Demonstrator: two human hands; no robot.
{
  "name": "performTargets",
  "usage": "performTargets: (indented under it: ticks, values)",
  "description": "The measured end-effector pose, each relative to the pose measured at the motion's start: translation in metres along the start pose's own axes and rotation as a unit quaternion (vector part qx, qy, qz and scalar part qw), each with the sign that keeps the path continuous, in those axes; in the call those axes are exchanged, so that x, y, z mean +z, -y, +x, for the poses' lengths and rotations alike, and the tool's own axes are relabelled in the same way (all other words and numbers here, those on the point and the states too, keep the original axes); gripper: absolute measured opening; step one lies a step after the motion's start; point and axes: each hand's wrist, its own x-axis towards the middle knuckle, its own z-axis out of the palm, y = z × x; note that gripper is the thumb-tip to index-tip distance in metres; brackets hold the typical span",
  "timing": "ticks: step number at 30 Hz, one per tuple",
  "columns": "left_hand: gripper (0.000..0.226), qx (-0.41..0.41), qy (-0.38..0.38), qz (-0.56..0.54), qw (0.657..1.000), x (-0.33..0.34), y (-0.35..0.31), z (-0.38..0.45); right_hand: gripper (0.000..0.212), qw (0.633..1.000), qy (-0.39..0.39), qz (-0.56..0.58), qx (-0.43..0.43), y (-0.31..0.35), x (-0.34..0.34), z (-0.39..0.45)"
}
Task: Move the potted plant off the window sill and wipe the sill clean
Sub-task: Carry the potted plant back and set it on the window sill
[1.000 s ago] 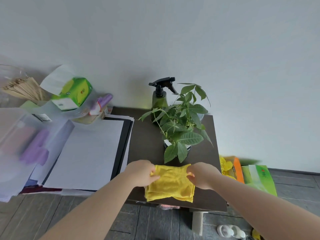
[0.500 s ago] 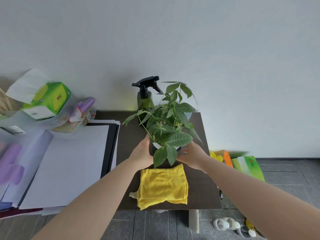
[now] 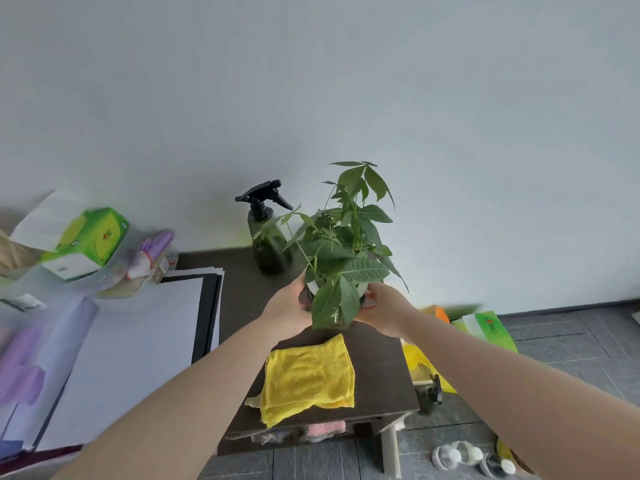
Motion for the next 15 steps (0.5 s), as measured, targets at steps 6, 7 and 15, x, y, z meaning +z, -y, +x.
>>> performTargets:
  ticks: [6, 7, 15]
  values:
    - [0.047, 0.068, 0.013, 0.045, 0.997, 0.019, -0.104, -0.009, 0.040, 0.998, -0.047, 0.007, -0.029, -0.006, -0.085, -0.060]
    - [0.047, 0.083, 0.015, 0.049, 0.995, 0.027, -0.123, -0.011, 0.042, 0.998, -0.054, 0.003, -0.032, -0.011, -0.102, -0.072]
    - [0.058, 0.177, 0.046, 0.094, 0.979, 0.139, -0.283, -0.031, 0.042, 0.989, -0.147, -0.002, -0.012, -0.094, -0.240, -0.199]
